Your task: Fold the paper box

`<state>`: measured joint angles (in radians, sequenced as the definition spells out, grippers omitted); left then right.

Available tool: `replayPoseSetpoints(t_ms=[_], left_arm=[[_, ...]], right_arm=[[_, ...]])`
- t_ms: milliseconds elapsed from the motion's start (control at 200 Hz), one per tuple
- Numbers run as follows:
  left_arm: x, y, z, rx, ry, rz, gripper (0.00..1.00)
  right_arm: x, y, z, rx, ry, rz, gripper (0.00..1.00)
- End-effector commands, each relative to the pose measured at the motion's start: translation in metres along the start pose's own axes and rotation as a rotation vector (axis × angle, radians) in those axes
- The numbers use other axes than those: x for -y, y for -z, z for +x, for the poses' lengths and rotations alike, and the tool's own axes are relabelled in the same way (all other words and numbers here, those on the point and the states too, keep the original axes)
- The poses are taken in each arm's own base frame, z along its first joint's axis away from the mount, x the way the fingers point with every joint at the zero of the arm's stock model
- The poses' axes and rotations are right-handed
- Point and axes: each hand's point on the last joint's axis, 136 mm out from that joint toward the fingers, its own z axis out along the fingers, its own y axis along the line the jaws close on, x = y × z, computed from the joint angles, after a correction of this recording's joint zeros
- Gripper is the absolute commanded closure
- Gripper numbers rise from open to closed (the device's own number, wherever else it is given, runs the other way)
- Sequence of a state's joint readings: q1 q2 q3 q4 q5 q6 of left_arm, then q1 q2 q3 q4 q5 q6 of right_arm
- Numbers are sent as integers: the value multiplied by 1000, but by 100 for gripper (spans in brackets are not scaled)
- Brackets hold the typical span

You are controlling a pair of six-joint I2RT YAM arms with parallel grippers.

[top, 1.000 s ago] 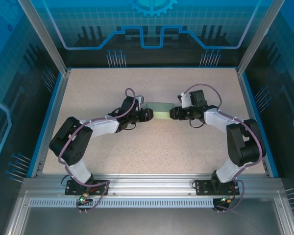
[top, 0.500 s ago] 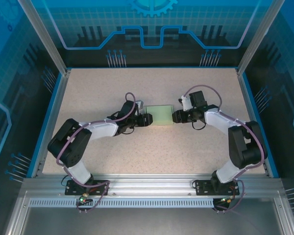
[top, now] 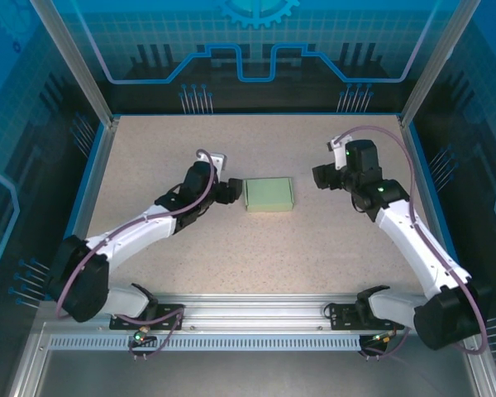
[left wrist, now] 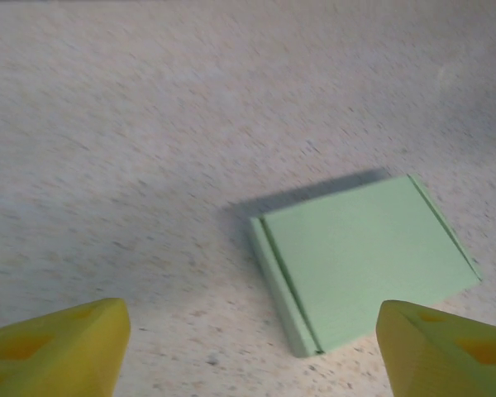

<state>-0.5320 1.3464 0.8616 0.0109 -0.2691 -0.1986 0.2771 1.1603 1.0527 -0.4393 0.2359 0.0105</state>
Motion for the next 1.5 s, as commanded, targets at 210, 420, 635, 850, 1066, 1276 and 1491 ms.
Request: replayPoseSetpoints(t_ms=[210, 420, 635, 850, 1066, 1276, 1491], left_arm=[[-74, 40, -30, 211, -91, -318, 1], [-116, 45, -19, 236, -105, -434, 1], [-155, 31, 5, 254, -109, -488, 1], [-161, -2, 34, 243, -131, -434, 1], [-190, -16, 45, 219, -10, -388, 1], [-193, -19, 56, 249, 60, -250, 1], [-193, -19, 56, 248, 59, -247, 1]], right_arm=[[57, 10, 34, -16, -115, 247, 0], [77, -11, 70, -11, -200, 316, 0], [81, -50, 98, 12, -215, 314, 0], [76, -81, 106, 84, -177, 292, 0], [71, -102, 105, 104, -148, 237, 0], [47, -103, 97, 227, -147, 53, 0], [30, -117, 106, 235, -81, 19, 0]])
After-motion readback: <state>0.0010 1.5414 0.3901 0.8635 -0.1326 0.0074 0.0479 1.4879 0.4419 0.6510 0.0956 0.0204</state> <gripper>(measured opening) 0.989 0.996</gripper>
